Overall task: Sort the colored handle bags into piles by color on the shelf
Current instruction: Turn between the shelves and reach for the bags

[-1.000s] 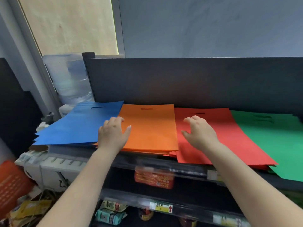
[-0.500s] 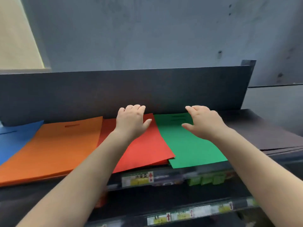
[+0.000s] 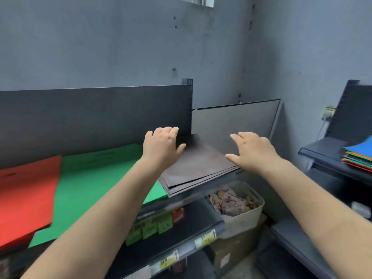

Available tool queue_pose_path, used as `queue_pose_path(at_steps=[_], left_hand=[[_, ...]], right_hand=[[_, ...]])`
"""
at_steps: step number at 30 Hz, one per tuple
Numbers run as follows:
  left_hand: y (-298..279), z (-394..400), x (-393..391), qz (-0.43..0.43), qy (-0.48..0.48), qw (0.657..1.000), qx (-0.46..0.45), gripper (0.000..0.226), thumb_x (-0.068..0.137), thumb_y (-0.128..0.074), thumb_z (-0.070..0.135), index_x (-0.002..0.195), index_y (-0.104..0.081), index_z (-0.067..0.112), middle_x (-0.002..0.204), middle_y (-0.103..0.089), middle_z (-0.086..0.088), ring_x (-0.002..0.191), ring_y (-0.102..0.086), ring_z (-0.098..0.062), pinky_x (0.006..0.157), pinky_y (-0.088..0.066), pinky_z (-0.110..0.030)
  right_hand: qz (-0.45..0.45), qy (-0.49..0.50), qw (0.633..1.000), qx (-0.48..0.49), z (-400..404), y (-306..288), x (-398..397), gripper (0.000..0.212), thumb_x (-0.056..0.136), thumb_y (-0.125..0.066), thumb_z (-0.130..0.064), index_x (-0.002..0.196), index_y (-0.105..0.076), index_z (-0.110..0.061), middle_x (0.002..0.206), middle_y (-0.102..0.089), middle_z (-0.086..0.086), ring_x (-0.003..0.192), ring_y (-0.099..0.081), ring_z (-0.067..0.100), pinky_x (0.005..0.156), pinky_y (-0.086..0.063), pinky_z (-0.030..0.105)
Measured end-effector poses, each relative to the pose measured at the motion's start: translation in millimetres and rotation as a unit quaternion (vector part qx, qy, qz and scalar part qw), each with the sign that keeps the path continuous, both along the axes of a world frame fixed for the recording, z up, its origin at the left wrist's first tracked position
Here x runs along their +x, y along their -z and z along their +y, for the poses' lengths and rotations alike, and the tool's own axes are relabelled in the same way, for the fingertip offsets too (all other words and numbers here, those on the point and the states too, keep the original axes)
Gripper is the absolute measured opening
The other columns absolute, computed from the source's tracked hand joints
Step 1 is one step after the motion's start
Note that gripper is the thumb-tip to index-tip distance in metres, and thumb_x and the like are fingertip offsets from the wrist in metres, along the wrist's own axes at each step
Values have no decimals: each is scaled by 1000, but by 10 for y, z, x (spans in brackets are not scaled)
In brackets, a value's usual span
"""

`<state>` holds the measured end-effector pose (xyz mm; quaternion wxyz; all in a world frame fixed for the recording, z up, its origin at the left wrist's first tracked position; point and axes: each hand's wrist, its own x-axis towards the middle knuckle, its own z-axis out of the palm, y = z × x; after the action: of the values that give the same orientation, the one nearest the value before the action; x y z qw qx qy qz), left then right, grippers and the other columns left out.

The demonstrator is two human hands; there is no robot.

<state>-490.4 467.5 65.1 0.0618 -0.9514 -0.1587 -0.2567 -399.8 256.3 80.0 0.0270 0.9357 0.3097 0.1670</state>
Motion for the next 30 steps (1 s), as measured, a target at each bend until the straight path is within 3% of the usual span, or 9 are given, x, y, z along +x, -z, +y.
queue_pose_path(at_steps=[14,30], left_hand=[[114,-2198,1706,32,229,973,-8,54,93,-44,49,138,-40,19,143,-46,0,132,-39,-23,102,-30,-38],[416,-3979,3588,82,391,916,-27,47,96,-41,48,134,-43,20,139,-49,1,127,-44,-24,99,-34,-38]], right_hand=[[30,215,976,33,-2354,157,691,60,93,-44,-54,143,-32,-24,144,-40,3,133,-36,26,104,-34,43],[55,387,918,65,-3965,478,1796,58,94,-42,-52,142,-34,-20,137,-46,3,126,-41,24,101,-36,41]])
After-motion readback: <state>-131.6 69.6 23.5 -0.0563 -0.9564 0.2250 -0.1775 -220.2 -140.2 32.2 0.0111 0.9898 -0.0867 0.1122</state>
